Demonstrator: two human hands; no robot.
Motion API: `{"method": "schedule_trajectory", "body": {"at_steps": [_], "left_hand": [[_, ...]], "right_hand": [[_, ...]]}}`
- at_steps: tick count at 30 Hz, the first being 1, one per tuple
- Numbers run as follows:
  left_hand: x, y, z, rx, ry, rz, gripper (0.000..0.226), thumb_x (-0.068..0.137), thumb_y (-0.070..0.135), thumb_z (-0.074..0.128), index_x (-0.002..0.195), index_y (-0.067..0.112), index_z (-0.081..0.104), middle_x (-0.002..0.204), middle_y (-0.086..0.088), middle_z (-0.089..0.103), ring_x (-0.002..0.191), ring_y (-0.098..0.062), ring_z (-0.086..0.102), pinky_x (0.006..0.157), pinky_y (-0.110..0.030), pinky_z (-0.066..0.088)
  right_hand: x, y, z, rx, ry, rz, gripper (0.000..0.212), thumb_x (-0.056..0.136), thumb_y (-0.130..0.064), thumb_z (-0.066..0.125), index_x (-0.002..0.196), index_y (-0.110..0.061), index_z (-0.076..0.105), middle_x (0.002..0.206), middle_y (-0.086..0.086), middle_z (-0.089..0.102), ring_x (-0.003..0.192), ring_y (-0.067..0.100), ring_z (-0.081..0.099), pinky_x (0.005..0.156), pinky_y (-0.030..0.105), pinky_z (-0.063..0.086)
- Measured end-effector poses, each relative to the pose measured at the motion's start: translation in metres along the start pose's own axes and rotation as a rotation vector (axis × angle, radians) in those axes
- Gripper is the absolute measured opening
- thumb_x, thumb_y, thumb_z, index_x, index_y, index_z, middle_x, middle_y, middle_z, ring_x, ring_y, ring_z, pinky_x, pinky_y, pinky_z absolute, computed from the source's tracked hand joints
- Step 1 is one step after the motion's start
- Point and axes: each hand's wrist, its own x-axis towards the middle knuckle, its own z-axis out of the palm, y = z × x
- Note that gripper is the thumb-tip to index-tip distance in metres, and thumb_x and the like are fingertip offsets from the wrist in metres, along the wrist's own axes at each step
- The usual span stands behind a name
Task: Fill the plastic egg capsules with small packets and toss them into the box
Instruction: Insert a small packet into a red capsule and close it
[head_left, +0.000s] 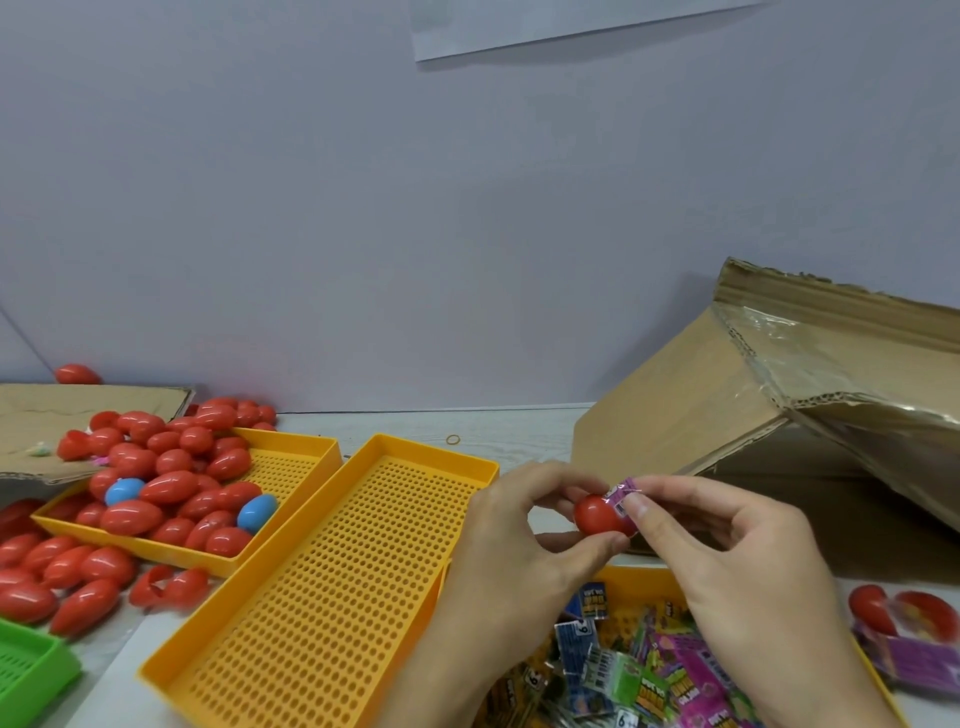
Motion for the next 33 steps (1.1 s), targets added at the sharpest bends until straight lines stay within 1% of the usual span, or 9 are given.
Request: {"method": "schedule_trajectory", "body": {"at_steps": [2,4,8,11,14,17,22,27,33], "left_hand": [[0.0003,-0.0005,0.0002,-0.033,0.002,-0.009,0.026,0.074,0.013,0.085,0.093,0.028,0.074,0.092,0.007,0.068,0.094,-0.013,0.063,0.074,-0.026,0.061],[0.001,-0.0003,0.0003,-0.045,0.009,-0.013,0.023,0.075,0.02,0.085,0.093,0.028,0.074,0.091,0.008,0.069,0.094,-0.013,0.064,0.074,-0.026,0.06],[0.0025,0.0,0.0008,0.0,0.045,0.002,0.017,0.079,0.031,0.081,0.095,0.031,0.074,0.086,0.009,0.07,0.091,-0.012,0.066,0.073,-0.024,0.057],[0.0028,-0.0013,0.0013,-0.01,0.06,-0.007,0.022,0.08,0.029,0.08,0.101,0.035,0.075,0.086,0.009,0.07,0.09,-0.011,0.066,0.08,-0.03,0.057],[0.003,-0.0018,0.0016,0.047,0.053,0.011,0.015,0.082,0.031,0.078,0.094,0.038,0.076,0.088,0.01,0.07,0.09,-0.011,0.065,0.084,-0.034,0.054],[0.004,-0.0025,0.0014,0.023,0.06,0.004,0.011,0.083,0.028,0.077,0.092,0.034,0.076,0.088,0.009,0.071,0.089,-0.011,0.065,0.084,-0.034,0.055],[0.0058,-0.0016,0.0011,-0.053,0.087,0.001,0.009,0.086,0.021,0.075,0.093,0.026,0.077,0.089,0.005,0.074,0.091,-0.016,0.067,0.086,-0.037,0.055],[0.0066,-0.0011,0.0006,-0.146,0.106,-0.036,0.009,0.086,0.02,0.075,0.094,0.022,0.077,0.091,0.003,0.075,0.092,-0.016,0.069,0.088,-0.041,0.056],[0.0062,-0.0012,0.0005,-0.23,0.118,-0.085,0.01,0.086,0.023,0.074,0.097,0.025,0.076,0.098,0.001,0.076,0.099,-0.02,0.07,0.092,-0.046,0.056]], "right_hand": [[0.0004,0.0009,0.0,0.001,0.01,0.007,0.007,0.08,-0.026,0.076,0.082,-0.032,0.077,0.082,-0.017,0.075,0.084,0.004,0.069,0.073,0.023,0.053],[0.0008,0.0011,-0.0004,0.001,0.014,0.008,0.007,0.08,-0.025,0.076,0.082,-0.032,0.077,0.082,-0.016,0.075,0.086,0.005,0.069,0.075,0.025,0.054],[0.0003,-0.0006,-0.0009,0.011,-0.01,-0.006,0.01,0.082,-0.024,0.075,0.078,-0.034,0.077,0.079,-0.018,0.075,0.081,-0.002,0.069,0.072,0.021,0.051],[0.0002,-0.0011,-0.0007,0.008,-0.025,-0.021,0.011,0.082,-0.024,0.074,0.078,-0.034,0.076,0.078,-0.02,0.074,0.08,-0.005,0.068,0.069,0.018,0.049],[0.0006,0.0001,-0.0009,0.005,-0.027,-0.041,0.011,0.082,-0.024,0.074,0.08,-0.034,0.077,0.079,-0.02,0.074,0.08,-0.006,0.068,0.068,0.015,0.05],[0.0008,0.0007,-0.001,0.019,-0.056,-0.064,0.013,0.083,-0.021,0.073,0.086,-0.033,0.077,0.082,-0.02,0.075,0.081,-0.005,0.069,0.061,0.01,0.052],[0.0014,0.0003,0.0012,0.064,-0.07,-0.135,0.023,0.082,-0.014,0.074,0.092,-0.035,0.075,0.085,-0.02,0.075,0.084,-0.004,0.07,0.065,0.005,0.05],[0.0019,0.0026,0.004,0.113,-0.031,-0.173,0.033,0.081,-0.005,0.074,0.092,-0.036,0.073,0.087,-0.018,0.076,0.086,-0.001,0.071,0.064,0.007,0.052],[0.0,0.0033,0.0056,0.078,0.067,-0.217,0.04,0.08,-0.003,0.075,0.093,-0.04,0.07,0.09,-0.019,0.074,0.088,0.0,0.07,0.06,0.017,0.057]]}}
